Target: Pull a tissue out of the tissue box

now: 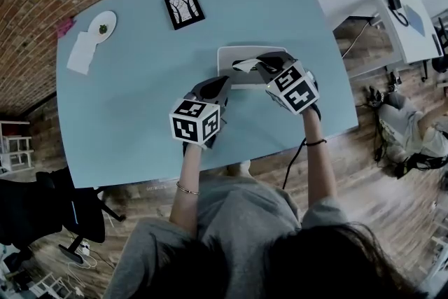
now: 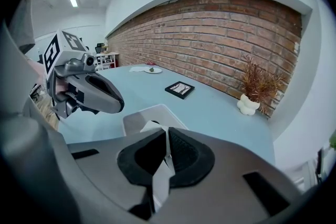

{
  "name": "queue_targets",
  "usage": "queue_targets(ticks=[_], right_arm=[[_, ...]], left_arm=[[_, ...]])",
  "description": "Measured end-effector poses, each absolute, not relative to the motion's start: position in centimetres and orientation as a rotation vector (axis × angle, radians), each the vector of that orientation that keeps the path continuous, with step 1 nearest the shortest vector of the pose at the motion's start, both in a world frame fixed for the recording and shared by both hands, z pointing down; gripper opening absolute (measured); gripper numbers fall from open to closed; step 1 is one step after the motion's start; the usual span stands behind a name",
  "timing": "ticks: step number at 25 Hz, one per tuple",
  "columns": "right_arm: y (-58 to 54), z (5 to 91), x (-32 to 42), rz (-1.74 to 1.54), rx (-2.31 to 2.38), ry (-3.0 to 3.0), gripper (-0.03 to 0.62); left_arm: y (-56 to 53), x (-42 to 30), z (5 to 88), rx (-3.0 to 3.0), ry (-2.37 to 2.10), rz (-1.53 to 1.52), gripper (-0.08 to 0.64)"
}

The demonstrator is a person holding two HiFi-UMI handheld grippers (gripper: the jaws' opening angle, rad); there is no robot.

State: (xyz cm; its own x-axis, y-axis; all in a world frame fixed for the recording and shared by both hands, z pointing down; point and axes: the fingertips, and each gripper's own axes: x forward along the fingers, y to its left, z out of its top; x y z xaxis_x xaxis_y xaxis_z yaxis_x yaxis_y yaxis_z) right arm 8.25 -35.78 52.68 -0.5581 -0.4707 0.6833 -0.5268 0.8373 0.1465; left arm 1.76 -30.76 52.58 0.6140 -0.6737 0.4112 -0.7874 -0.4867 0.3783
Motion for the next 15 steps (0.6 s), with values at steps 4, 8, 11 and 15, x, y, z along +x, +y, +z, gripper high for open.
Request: queue_targets(ticks=[4, 8, 11, 15], right_arm=[[-35.5, 51.8, 8.3, 0.091, 0.747, -2.270, 0.001], [-34.9, 51.2, 8.5, 0.081, 0.764, -2.274, 0.000], [-34.5, 50.5, 8.4, 0.078, 0.778, -2.285, 0.001], [-33.9, 49.5, 8.2, 0.061, 0.791, -2.301, 0.000]], left_arm=[[-30.6, 1.7, 52.2, 2.315, -1.146, 0.279, 0.003], [-30.3, 1.8, 51.8, 2.328, -1.142, 0.279, 0.003], [-30.1, 1.9, 51.3, 2.339, -1.137, 0.275, 0.003], [-29.6, 2.0, 51.0, 2.352, -1.132, 0.275, 0.003]])
